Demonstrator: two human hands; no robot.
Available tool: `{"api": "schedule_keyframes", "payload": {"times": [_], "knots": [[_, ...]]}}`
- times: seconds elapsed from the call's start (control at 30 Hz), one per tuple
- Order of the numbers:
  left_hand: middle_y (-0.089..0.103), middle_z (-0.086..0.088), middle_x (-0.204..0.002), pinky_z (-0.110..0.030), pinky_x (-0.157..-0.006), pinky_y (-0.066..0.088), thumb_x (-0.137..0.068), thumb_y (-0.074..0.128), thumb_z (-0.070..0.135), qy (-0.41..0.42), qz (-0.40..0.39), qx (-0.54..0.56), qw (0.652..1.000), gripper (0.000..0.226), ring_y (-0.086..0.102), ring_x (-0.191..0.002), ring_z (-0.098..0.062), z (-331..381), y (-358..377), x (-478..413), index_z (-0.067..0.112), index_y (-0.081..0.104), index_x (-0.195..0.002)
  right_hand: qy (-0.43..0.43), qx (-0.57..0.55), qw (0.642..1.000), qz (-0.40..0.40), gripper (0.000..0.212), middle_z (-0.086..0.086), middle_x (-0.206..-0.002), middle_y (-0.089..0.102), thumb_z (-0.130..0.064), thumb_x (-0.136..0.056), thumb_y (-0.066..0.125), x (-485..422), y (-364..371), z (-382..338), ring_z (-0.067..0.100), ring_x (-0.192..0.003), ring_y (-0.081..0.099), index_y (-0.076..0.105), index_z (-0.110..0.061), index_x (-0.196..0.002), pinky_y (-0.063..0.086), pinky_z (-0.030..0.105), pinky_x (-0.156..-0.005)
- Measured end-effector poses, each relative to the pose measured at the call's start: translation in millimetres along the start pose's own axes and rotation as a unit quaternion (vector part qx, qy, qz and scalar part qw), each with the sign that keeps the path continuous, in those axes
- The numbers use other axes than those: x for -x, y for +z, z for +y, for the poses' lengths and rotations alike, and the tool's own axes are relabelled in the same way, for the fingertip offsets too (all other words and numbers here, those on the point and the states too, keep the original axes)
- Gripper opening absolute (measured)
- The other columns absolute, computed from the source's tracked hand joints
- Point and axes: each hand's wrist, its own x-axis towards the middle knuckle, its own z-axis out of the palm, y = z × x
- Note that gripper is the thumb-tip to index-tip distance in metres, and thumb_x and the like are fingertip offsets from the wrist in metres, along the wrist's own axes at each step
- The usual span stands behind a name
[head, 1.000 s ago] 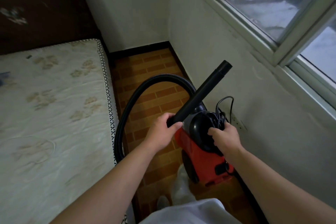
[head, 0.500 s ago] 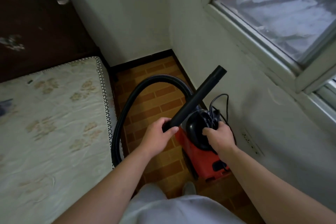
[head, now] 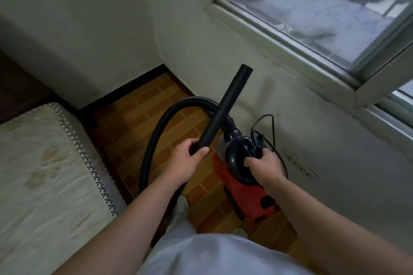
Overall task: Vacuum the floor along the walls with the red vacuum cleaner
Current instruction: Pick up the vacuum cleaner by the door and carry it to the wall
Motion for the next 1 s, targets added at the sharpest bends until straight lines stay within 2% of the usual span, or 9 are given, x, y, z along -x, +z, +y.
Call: {"api": "schedule_keyframes", "payload": {"times": [0.13,0.27,0.4,0.67,0.87,1.0], "knots": [[0.068,0.012,-0.111,-0.035,-0.089,0.055,-0.095,0.065,0.045,0.024,-0.076,-0.018,0.997,0.033,0.064,-0.104,-0.008,3,-28,-40,0.033,0.060,-0.125,0.037,-0.016,0.998,0.051,0.020,0.001,-0.096,0.065,-0.023,-0.081,0.071,2,24,-22,0.019,-0.086,0.063,0.060,-0.023,-0.097,0.058,0.040,-0.077],[0.068,0.011,-0.108,-0.034,-0.083,0.055,-0.095,0.065,0.044,0.036,-0.129,-0.034,0.990,0.027,0.065,-0.100,-0.009,13,-38,-63,0.036,0.060,-0.121,0.075,-0.064,0.991,0.090,0.018,0.002,-0.096,0.066,-0.023,-0.081,0.071,8,35,-29,0.021,-0.087,0.064,0.059,-0.023,-0.094,0.058,0.043,-0.080],[0.068,0.015,-0.108,-0.035,-0.085,0.056,-0.092,0.067,0.047,0.057,-0.171,-0.072,0.981,0.024,0.064,-0.102,-0.007,18,-29,-77,0.042,0.060,-0.115,0.109,-0.117,0.980,0.121,0.019,0.001,-0.097,0.067,-0.024,-0.078,0.071,17,40,-21,0.021,-0.089,0.065,0.060,-0.027,-0.093,0.059,0.046,-0.085],[0.067,0.016,-0.110,-0.022,-0.080,0.051,-0.094,0.068,0.040,0.098,-0.262,-0.151,0.948,0.029,0.062,-0.103,0.000,31,21,-51,0.036,0.060,-0.122,0.156,-0.180,0.958,0.157,0.019,0.000,-0.095,0.069,-0.024,-0.079,0.071,44,24,30,0.020,-0.087,0.066,0.061,-0.027,-0.094,0.059,0.045,-0.083],[0.070,0.015,-0.104,-0.027,-0.081,0.058,-0.092,0.071,0.042,0.138,-0.329,-0.206,0.911,0.022,0.067,-0.096,0.000,39,78,-28,0.038,0.062,-0.111,0.199,-0.238,0.931,0.193,0.022,0.000,-0.096,0.065,-0.022,-0.079,0.071,76,14,79,0.020,-0.092,0.062,0.061,-0.022,-0.099,0.055,0.039,-0.082],[0.071,0.015,-0.102,-0.028,-0.081,0.059,-0.091,0.072,0.043,0.168,-0.387,-0.227,0.878,0.023,0.068,-0.094,0.000,46,116,-17,0.038,0.062,-0.111,0.252,-0.296,0.891,0.235,0.027,-0.001,-0.101,0.065,-0.023,-0.080,0.070,101,12,107,0.021,-0.097,0.062,0.062,-0.023,-0.106,0.054,0.041,-0.090]]}}
